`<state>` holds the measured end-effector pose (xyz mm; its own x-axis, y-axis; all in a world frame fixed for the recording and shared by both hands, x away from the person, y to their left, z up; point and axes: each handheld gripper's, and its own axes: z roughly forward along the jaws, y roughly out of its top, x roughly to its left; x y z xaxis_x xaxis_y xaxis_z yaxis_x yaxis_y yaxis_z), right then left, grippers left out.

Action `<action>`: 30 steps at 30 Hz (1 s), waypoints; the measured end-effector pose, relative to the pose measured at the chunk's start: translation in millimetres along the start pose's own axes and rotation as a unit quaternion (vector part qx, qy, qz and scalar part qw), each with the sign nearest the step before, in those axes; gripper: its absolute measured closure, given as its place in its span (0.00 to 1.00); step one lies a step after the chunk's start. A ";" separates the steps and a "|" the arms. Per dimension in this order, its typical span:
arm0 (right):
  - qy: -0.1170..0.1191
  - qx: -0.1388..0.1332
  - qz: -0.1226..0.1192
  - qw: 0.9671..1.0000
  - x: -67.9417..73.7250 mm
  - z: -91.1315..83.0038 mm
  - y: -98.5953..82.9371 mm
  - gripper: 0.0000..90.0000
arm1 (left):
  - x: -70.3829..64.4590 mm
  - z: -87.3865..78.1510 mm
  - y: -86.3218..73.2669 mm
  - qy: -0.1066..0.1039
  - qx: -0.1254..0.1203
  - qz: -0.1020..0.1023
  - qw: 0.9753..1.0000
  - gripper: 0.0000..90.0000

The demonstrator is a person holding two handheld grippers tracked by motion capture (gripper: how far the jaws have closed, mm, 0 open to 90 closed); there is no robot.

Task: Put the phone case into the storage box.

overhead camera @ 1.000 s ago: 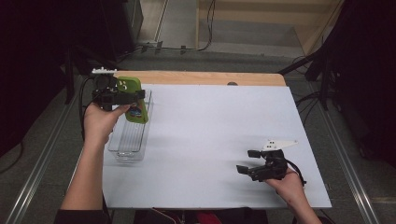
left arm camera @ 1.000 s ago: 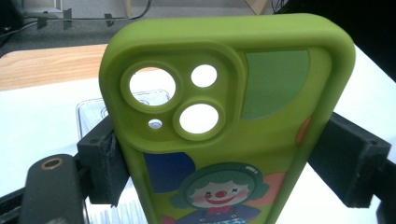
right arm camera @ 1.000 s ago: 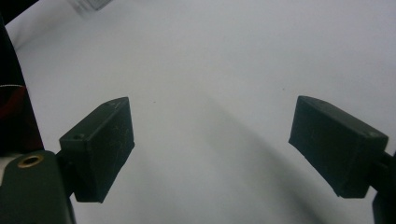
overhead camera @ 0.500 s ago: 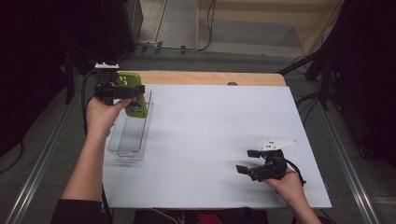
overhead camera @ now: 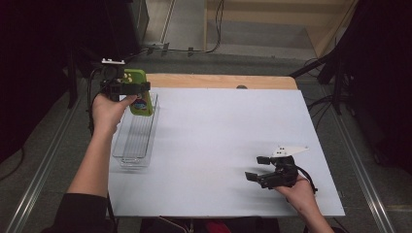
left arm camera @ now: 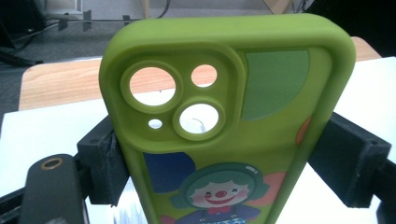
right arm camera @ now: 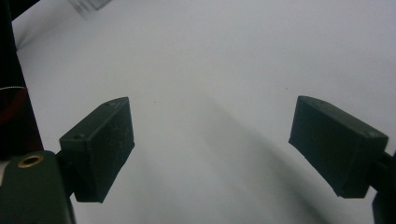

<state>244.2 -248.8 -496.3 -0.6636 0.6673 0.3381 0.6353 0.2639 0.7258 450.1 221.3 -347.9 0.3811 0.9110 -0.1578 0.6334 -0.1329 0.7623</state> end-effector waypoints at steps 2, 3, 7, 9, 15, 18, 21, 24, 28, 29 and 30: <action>0.000 0.000 0.001 1.000 0.0 -0.2 -0.1 0.13 | 2.2 3.2 0.6 -0.001 -0.005 -0.003 1.000 0.19; -0.001 0.000 0.001 1.000 -0.1 -0.4 -0.1 0.13 | 3.2 5.2 0.7 0.001 -0.007 -0.003 1.000 0.19; -0.001 0.000 0.002 1.000 -0.7 -0.3 0.0 0.13 | 6.5 14.4 0.1 0.005 -0.004 -0.006 1.000 0.19; -0.003 0.000 0.001 1.000 -0.8 -0.1 0.3 0.13 | 6.9 18.3 -0.6 0.012 -0.001 -0.002 1.000 0.19; -0.002 -0.001 0.001 1.000 -1.2 0.6 0.8 0.13 | 8.8 27.8 -2.0 0.025 -0.003 0.006 1.000 0.19; -0.002 0.001 0.001 1.000 -1.5 0.7 1.0 0.13 | 11.5 32.1 -2.7 0.028 -0.001 0.003 1.000 0.19; -0.001 0.001 0.001 1.000 -1.6 0.8 1.0 0.13 | 13.2 36.1 -3.4 0.028 -0.001 0.001 1.000 0.19; -0.001 0.000 0.001 1.000 -1.7 1.1 1.0 0.13 | 14.3 40.6 -4.4 0.033 -0.002 0.004 0.999 0.19; -0.001 -0.001 0.000 1.000 -1.5 0.6 0.9 0.13 | 17.2 46.3 -5.7 0.035 -0.004 0.001 0.999 0.18; -0.001 -0.002 0.000 1.000 -1.6 0.5 0.8 0.13 | 17.9 47.8 -6.0 0.035 -0.004 0.001 0.999 0.18; -0.001 -0.002 0.001 1.000 -1.6 0.5 0.8 0.13 | 18.4 49.4 -6.4 0.036 -0.003 0.002 0.999 0.18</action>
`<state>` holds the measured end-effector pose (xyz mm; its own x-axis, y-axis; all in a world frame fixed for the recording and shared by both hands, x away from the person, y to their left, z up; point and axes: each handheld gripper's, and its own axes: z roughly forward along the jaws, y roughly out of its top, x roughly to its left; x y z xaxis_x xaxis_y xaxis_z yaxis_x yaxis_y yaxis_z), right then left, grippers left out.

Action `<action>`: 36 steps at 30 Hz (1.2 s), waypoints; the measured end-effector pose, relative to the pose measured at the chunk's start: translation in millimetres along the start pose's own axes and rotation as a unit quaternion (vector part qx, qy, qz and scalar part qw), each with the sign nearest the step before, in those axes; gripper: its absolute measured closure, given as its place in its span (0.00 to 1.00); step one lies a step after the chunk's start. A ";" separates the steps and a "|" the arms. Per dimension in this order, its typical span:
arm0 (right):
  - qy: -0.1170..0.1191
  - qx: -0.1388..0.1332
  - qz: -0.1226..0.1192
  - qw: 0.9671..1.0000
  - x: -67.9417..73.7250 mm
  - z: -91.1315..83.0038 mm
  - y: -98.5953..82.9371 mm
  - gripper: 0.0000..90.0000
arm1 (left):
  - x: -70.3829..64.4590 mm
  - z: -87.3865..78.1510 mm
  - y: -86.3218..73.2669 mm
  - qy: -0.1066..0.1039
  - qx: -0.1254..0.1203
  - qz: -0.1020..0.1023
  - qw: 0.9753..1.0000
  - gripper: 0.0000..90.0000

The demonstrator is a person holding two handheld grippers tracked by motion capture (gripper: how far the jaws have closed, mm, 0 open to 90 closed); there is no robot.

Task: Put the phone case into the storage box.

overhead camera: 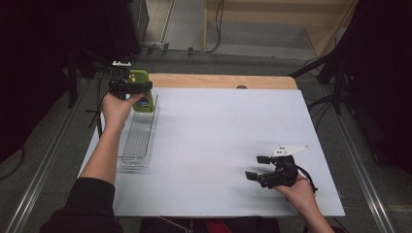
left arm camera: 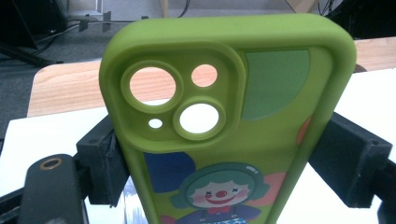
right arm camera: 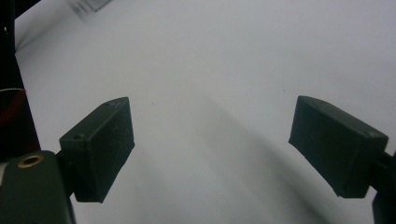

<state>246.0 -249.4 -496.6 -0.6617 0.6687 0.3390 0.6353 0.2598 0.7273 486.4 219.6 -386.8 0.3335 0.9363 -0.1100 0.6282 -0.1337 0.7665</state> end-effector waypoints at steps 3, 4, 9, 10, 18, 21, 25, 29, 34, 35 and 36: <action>0.000 -0.001 0.001 1.000 -0.1 -0.3 -0.1 0.13 | 0.9 4.7 -1.3 0.005 0.002 0.000 1.000 0.18; -0.001 0.000 0.000 1.000 -0.2 -0.4 -0.2 0.13 | 1.5 6.0 -1.6 0.006 0.004 0.000 1.000 0.18; 0.000 0.000 0.001 1.000 -0.3 -0.4 -0.3 0.13 | 3.2 12.4 -3.0 0.010 0.002 0.002 1.000 0.18; -0.001 0.000 0.001 1.000 -0.2 -0.3 -0.3 0.13 | 3.3 13.9 -3.4 0.012 0.001 -0.001 1.000 0.18; 0.000 0.001 0.002 1.000 -0.1 -0.1 -0.3 0.13 | 7.2 24.4 -6.5 0.017 0.008 -0.005 1.000 0.18; 0.000 0.000 0.002 1.000 -0.3 -0.3 -0.4 0.13 | 9.6 28.2 -7.7 0.015 0.009 -0.009 1.000 0.18; 0.000 0.000 0.002 1.000 -0.8 -0.5 -0.5 0.13 | 10.4 31.9 -8.6 0.020 0.001 -0.011 1.000 0.18; -0.001 0.000 0.002 1.000 -1.0 -0.5 -0.7 0.13 | 11.3 34.9 -9.3 0.024 0.003 -0.006 1.000 0.18; 0.000 0.000 0.002 1.000 -1.0 -0.6 -0.9 0.13 | 11.3 38.5 -11.1 0.029 0.007 0.003 1.000 0.17; 0.000 0.000 0.001 1.000 -1.0 -0.6 -0.8 0.13 | 11.5 39.2 -11.3 0.029 0.007 0.002 1.000 0.17; 0.000 0.000 0.001 1.000 -0.9 -0.6 -0.8 0.13 | 11.6 39.9 -11.6 0.026 0.006 0.000 1.000 0.17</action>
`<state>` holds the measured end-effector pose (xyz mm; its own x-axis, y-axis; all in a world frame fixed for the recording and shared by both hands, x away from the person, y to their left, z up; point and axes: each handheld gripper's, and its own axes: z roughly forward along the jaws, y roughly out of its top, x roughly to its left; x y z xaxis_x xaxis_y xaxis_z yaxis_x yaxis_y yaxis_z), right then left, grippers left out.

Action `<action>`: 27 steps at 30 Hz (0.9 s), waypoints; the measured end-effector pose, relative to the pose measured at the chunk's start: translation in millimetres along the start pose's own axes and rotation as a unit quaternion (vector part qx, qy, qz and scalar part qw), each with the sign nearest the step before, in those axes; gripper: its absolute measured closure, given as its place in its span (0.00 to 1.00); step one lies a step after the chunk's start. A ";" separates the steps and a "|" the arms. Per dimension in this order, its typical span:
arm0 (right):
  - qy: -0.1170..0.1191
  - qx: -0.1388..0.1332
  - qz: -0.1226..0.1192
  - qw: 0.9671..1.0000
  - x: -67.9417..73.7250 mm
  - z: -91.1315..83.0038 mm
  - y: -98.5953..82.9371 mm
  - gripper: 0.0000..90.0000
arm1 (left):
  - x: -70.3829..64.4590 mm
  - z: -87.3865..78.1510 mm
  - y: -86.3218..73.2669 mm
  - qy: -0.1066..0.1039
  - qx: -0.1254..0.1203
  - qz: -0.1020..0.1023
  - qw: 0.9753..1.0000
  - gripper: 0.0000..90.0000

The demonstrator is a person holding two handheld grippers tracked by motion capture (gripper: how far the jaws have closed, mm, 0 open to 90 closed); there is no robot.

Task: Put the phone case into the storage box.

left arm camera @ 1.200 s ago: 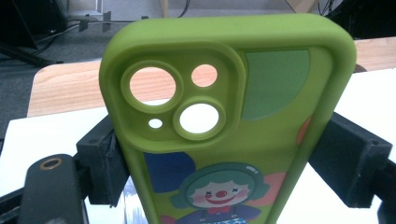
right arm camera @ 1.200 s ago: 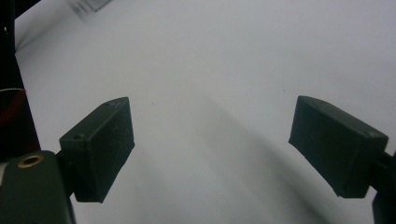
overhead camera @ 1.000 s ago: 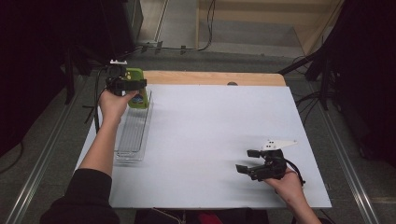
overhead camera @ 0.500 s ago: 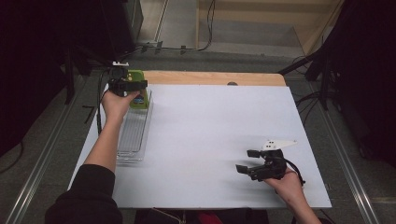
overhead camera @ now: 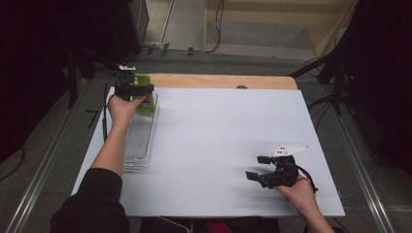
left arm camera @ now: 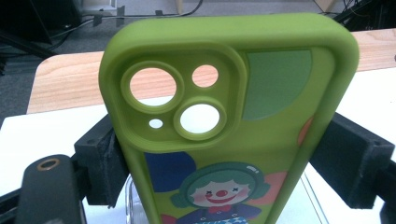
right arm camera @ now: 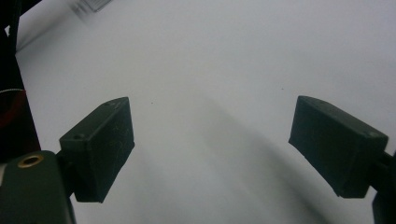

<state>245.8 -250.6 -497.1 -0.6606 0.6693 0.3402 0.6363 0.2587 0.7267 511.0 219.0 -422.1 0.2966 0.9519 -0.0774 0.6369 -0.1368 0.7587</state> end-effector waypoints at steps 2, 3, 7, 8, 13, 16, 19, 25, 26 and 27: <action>0.000 0.000 0.000 1.000 0.1 0.1 0.0 0.13 | -0.1 0.9 -0.1 0.003 -0.002 0.000 1.000 0.17; 0.001 0.000 0.000 1.000 0.2 0.1 0.0 0.13 | 0.0 1.2 0.0 0.002 -0.002 0.000 1.000 0.17; 0.001 0.001 0.001 1.000 0.3 0.4 0.1 0.13 | -0.1 4.0 -0.8 0.001 -0.004 -0.001 1.000 0.17; 0.001 0.001 0.001 1.000 0.3 0.4 0.1 0.13 | -0.5 4.5 -1.2 -0.001 -0.005 -0.001 1.000 0.17; 0.000 0.000 -0.001 1.000 -0.1 0.0 -0.1 0.13 | -1.3 5.5 -1.1 0.003 -0.006 -0.001 1.000 0.17; 0.001 0.000 0.000 1.000 0.3 0.0 -0.2 0.13 | -1.0 6.3 -1.4 0.000 -0.007 -0.001 1.000 0.17; 0.001 0.000 0.001 1.000 0.3 0.1 0.0 0.13 | -1.2 7.2 -1.7 -0.002 -0.007 -0.005 1.000 0.17; 0.001 0.000 0.002 1.000 0.7 0.4 0.1 0.13 | -1.8 9.6 -1.7 -0.001 -0.013 -0.008 1.000 0.17; 0.001 -0.001 0.002 1.000 0.8 0.3 0.1 0.13 | -1.8 9.8 -1.7 0.000 -0.013 -0.006 1.000 0.17; 0.001 -0.001 0.002 1.000 0.7 0.3 0.1 0.13 | -1.8 10.0 -1.6 0.002 -0.013 -0.003 1.000 0.17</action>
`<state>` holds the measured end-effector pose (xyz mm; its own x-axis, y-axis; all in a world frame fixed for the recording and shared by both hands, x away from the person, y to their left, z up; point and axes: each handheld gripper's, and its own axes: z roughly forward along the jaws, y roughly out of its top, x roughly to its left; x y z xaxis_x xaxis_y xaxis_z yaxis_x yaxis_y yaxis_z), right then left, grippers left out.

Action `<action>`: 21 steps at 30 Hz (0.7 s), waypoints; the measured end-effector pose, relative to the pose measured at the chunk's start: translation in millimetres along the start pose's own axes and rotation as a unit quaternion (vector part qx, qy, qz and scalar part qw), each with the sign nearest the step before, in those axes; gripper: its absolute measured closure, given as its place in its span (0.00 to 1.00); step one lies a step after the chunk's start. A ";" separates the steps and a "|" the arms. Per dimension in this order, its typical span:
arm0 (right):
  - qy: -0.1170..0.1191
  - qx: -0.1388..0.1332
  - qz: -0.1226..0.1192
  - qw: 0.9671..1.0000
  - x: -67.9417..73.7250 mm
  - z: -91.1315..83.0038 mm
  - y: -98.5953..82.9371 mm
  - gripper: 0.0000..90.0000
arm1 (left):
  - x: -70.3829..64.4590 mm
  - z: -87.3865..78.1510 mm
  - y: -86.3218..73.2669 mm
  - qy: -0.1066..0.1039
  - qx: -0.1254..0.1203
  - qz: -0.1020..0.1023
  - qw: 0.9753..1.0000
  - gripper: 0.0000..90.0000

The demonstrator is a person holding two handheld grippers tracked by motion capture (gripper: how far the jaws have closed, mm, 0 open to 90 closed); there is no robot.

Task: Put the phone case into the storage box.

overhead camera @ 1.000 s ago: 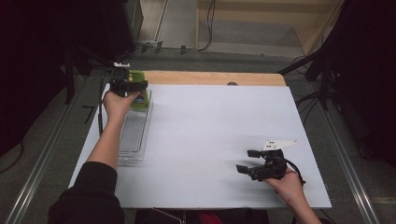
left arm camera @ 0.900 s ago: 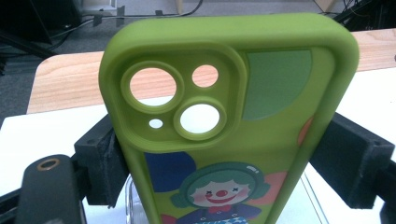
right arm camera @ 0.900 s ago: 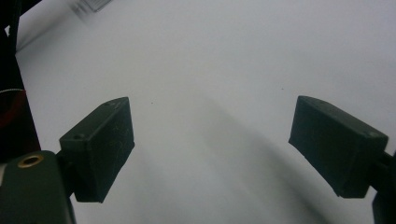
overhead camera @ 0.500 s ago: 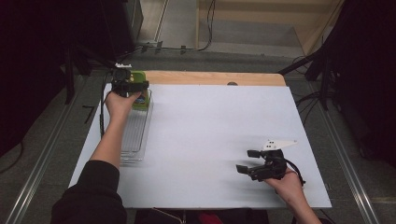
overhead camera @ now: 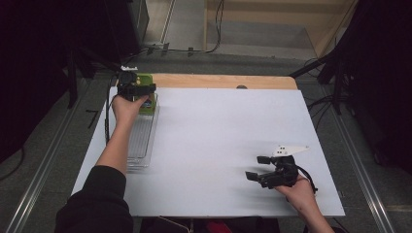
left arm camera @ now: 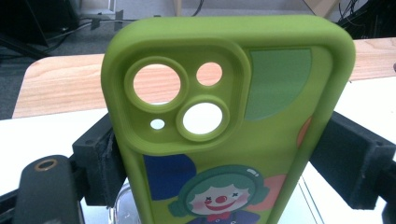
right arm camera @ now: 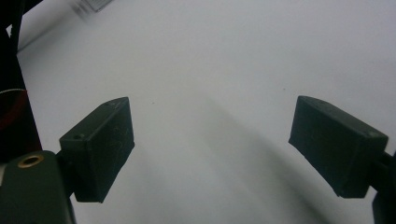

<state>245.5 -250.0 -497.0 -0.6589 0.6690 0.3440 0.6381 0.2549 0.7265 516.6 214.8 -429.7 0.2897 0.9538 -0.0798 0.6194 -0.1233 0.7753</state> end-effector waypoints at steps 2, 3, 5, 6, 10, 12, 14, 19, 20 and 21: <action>0.000 0.001 -0.001 1.000 -0.2 -0.1 -0.1 0.13 | -0.1 0.9 0.1 0.000 -0.003 -0.002 1.000 0.17; 0.000 0.001 -0.001 1.000 -0.3 -0.1 -0.1 0.13 | 0.0 1.7 0.0 -0.002 -0.004 -0.005 1.000 0.17; 0.000 0.000 -0.001 1.000 -0.3 -0.2 -0.1 0.13 | 0.4 2.4 -0.2 -0.001 -0.001 -0.004 1.000 0.16; 0.000 0.000 -0.001 1.000 -0.3 -0.2 -0.1 0.13 | 0.4 2.9 -0.4 0.003 0.000 -0.004 1.000 0.14; 0.001 0.001 0.000 1.000 -0.2 -0.6 -0.3 0.13 | 0.0 3.3 -0.8 0.004 0.000 -0.002 1.000 0.12; 0.002 0.001 0.000 1.000 -0.2 -0.7 -0.2 0.13 | 0.7 2.9 -0.7 0.004 0.000 -0.003 1.000 0.10; 0.001 0.000 0.000 1.000 -0.1 -0.6 -0.2 0.13 | 1.5 2.7 -0.7 0.005 0.001 -0.002 1.000 0.10; 0.001 0.000 -0.002 1.000 -0.1 -0.3 -0.1 0.13 | 2.5 2.7 -1.3 -0.001 0.008 -0.005 1.000 0.08; 0.001 0.000 -0.002 1.000 -0.1 -0.3 -0.1 0.13 | 2.7 2.2 -1.1 0.001 0.009 -0.006 1.000 0.08; 0.001 0.000 -0.001 1.000 -0.1 -0.3 -0.1 0.13 | 3.1 1.6 -1.0 -0.001 0.007 -0.007 1.000 0.08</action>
<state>245.4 -250.3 -496.9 -0.6617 0.6665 0.3434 0.6360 0.2564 0.7278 518.0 217.3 -431.7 0.2827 0.9549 -0.0912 0.6340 -0.1146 0.7648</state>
